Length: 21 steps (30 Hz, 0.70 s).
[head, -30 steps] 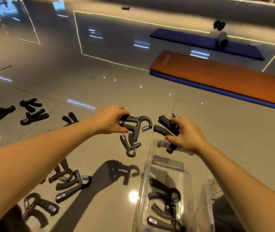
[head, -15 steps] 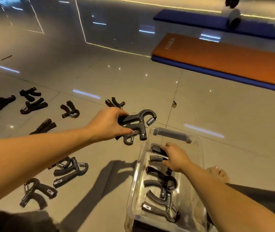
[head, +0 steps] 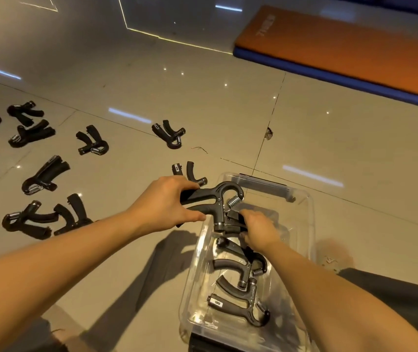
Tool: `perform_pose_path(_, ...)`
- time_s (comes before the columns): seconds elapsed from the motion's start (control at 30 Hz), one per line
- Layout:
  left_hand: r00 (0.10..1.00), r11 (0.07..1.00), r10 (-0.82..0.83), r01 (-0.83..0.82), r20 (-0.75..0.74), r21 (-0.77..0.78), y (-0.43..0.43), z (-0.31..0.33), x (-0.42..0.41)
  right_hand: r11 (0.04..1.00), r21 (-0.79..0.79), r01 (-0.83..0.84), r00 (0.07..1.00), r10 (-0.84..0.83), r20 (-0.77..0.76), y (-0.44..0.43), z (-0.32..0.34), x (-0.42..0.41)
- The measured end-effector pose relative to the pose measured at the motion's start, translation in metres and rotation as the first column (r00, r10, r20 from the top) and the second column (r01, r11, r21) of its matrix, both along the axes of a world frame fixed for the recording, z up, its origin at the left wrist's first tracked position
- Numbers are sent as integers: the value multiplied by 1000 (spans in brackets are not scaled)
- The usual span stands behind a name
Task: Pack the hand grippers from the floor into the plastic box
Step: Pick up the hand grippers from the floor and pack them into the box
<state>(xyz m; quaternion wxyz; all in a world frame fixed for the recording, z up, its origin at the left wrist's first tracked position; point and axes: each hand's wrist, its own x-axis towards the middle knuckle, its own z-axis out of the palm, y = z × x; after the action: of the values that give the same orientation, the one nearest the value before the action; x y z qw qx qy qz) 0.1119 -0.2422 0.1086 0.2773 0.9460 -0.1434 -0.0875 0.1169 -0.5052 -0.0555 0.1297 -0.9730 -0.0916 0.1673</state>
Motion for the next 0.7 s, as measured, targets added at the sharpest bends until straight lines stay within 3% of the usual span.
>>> perform_pose_path(0.47,998,998,-57,58,-30,36,11,-7,11,990,72,124,992,-120,-49,-4,9,-1)
perform_pose_path(0.7,993,990,-115,114,5,82,13,1,21,888,359,288,950,-313,10,-7,98,7)
